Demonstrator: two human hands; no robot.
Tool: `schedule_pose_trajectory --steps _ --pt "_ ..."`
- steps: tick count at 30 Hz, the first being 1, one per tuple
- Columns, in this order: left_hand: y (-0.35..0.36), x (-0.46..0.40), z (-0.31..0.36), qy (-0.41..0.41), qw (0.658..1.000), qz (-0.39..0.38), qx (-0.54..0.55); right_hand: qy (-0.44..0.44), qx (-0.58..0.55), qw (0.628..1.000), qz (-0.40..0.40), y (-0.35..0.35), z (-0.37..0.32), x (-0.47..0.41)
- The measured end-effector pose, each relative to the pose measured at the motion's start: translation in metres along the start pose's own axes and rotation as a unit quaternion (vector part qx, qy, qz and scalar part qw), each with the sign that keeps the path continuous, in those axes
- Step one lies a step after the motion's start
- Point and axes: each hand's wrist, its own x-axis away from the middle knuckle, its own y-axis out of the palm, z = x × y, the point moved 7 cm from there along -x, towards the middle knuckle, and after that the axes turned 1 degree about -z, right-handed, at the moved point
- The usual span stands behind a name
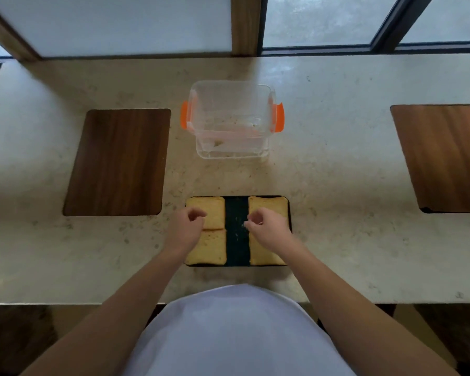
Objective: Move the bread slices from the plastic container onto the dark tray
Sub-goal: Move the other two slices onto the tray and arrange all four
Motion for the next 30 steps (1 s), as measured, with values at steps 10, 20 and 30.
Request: schedule_pose_trajectory --steps 10,20,30 --pt "-0.024 -0.005 -0.035 -0.094 0.992 0.0 0.08 0.091 -0.092 0.989 -0.072 0.052 -0.028 -0.016" --pt "-0.017 -0.005 -0.039 -0.13 0.987 -0.057 0.073 0.129 -0.122 0.982 -0.065 0.057 -0.032 -0.02" --pt "-0.015 -0.018 -0.032 -0.142 0.983 -0.02 0.112 0.133 -0.141 0.979 -0.069 0.057 -0.03 -0.016"
